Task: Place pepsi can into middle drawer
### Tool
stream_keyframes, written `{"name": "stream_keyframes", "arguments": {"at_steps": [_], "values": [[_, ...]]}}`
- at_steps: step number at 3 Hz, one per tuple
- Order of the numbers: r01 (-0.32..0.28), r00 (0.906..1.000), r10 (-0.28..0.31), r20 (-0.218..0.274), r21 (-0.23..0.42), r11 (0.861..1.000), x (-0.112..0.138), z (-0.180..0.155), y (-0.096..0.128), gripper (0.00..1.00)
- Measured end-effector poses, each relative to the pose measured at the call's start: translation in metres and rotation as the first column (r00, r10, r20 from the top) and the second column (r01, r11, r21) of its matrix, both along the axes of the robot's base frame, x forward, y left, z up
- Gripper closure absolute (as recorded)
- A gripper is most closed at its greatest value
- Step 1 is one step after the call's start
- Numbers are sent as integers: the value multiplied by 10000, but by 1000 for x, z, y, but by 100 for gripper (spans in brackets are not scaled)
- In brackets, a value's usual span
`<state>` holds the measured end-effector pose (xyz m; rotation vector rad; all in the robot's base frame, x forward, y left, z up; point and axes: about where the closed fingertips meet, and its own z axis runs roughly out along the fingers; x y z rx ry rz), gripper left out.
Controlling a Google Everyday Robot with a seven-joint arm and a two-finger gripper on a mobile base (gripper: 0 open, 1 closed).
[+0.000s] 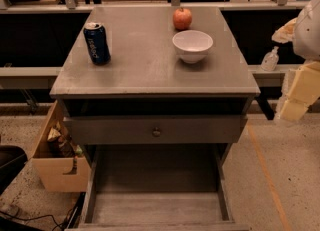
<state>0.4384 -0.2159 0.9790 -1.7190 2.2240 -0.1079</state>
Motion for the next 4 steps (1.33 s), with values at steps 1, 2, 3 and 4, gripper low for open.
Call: {"name": "stream_keyframes", "arguments": {"at_steps": [1,2,3,4], "values": [[0,10000,0,2,0,10000,0,0,0,0],[66,9996,-76,283,345,9994,16,-4,9,0],[320,9963,-417,757,1245,9917,42,-14,25,0],[504,9858,-896,1423,2579,9649,75,-22,42,0]]}}
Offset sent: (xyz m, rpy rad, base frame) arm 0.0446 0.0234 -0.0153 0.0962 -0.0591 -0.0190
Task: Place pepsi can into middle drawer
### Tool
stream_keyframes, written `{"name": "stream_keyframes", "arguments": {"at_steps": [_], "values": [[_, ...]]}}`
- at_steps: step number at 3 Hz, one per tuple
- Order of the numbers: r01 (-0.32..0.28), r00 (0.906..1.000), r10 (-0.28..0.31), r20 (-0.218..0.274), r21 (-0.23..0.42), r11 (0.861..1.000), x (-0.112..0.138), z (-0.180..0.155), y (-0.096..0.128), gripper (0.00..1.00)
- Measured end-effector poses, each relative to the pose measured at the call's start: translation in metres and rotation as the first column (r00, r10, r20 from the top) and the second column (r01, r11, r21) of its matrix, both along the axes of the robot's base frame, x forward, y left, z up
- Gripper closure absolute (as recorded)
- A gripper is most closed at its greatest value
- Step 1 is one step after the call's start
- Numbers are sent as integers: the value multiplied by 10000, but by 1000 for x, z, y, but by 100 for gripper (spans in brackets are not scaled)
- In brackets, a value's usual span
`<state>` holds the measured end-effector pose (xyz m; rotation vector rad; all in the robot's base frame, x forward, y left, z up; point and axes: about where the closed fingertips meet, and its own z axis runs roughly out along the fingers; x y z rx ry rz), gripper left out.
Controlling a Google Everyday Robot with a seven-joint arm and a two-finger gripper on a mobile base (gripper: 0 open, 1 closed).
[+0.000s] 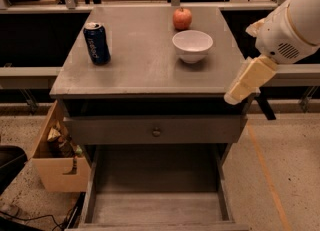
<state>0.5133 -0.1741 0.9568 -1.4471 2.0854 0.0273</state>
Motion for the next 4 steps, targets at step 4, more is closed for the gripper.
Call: {"name": "stream_keyframes", "arguments": {"at_steps": [4], "values": [[-1101,9530,-509,2986,4979,8602,110,0,86,0]]}}
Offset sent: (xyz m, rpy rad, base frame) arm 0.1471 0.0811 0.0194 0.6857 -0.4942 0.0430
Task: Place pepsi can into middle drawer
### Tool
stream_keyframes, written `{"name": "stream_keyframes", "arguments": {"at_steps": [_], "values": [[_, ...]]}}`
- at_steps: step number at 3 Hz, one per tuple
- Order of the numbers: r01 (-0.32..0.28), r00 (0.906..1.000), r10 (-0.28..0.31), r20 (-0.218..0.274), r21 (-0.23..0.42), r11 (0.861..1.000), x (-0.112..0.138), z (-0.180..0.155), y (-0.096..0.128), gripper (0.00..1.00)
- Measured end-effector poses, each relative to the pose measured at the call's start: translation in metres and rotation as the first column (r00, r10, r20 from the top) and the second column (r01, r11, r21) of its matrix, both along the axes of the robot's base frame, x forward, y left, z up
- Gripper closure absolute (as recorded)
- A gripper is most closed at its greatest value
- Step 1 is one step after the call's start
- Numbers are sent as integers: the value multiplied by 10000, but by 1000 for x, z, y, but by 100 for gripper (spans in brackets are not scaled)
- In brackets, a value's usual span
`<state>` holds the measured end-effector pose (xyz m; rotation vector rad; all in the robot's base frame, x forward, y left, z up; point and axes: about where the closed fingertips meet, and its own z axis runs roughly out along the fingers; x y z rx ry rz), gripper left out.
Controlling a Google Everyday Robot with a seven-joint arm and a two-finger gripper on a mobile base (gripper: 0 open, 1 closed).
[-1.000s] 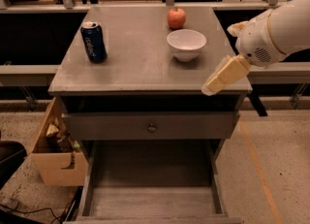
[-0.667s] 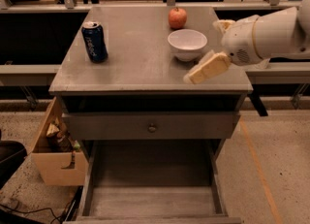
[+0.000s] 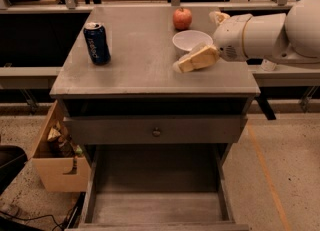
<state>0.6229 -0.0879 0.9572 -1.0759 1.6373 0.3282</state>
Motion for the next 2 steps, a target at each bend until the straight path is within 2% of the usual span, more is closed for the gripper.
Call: {"name": "stream_keyframes", "arguments": {"at_steps": [1,2], "values": [[-380,9993,379,18,601,9975,23,8,33,0],[-678,9971,604,472,1757,9821,74,21,87,0]]}}
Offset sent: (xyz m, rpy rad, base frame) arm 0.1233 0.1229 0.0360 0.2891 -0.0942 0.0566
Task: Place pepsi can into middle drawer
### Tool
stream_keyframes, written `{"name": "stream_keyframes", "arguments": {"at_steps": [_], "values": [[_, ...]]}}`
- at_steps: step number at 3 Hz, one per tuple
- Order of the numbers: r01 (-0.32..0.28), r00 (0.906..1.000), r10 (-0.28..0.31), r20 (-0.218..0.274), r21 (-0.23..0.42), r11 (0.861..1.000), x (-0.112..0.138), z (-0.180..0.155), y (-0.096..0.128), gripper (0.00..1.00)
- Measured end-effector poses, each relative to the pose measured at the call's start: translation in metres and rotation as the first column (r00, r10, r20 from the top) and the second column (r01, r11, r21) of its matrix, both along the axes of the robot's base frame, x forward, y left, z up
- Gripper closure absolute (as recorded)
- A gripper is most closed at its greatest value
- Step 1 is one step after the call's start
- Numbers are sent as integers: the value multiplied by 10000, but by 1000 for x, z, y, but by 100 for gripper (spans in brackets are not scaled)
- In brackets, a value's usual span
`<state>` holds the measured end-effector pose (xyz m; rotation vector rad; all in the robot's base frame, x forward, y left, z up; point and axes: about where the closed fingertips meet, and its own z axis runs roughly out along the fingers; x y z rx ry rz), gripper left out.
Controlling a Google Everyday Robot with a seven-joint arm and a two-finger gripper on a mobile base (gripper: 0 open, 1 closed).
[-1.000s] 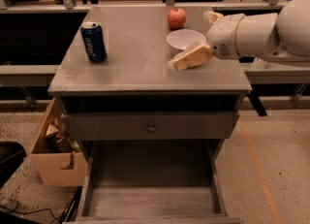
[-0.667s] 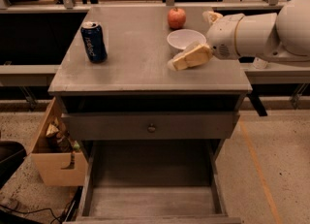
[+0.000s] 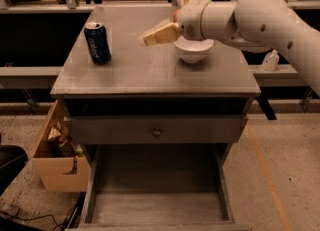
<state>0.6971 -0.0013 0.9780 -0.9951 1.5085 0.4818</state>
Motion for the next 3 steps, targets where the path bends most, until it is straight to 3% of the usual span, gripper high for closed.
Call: {"name": "stream_keyframes", "arguments": {"at_steps": [1,3], "values": [[-289,9994,276,198,686,9972,34,3,36,0],[-1046,9939,1083,-193,1373,9850,72,-18,102,0]]}}
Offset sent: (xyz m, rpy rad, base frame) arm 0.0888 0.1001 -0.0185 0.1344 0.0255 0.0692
